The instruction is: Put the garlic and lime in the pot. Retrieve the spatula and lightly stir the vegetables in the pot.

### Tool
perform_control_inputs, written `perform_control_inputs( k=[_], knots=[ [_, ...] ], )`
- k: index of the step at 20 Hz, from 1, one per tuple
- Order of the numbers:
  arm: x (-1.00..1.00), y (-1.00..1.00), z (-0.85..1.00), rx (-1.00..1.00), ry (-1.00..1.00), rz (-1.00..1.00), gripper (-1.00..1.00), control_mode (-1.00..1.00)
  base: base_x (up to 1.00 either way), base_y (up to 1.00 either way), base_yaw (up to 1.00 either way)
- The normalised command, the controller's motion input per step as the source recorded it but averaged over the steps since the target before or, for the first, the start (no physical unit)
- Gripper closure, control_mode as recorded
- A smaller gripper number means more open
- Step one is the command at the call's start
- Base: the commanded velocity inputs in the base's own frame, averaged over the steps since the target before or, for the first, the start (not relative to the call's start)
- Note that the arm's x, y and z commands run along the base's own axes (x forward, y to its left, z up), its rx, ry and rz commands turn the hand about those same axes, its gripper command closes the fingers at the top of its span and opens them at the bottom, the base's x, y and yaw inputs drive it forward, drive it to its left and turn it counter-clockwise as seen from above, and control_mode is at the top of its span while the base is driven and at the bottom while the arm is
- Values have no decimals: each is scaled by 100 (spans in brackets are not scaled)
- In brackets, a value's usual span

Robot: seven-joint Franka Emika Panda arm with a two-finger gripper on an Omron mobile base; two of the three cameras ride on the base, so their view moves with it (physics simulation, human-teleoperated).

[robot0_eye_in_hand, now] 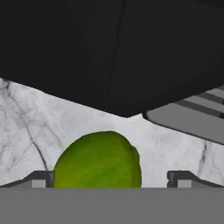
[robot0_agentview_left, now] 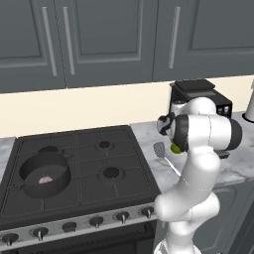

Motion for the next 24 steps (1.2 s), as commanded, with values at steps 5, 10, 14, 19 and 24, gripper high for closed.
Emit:
perform_control_inputs(
  k=[5, 10, 14, 19, 24],
  knots=[
    [-1, 0, -35, 0, 0, 0, -100, -100, 0, 0, 0],
    [-10, 0, -33, 0, 1, 0, -100, -100, 0, 0, 0],
    [-3, 0, -19, 0, 0, 0, 100, -100, 0, 0, 0],
    [-3, 0, 0, 0, -1, 0, 100, -100, 0, 0, 0],
    [-83, 9, 15, 2, -10, 8, 100, -100, 0, 0, 0]
  ],
)
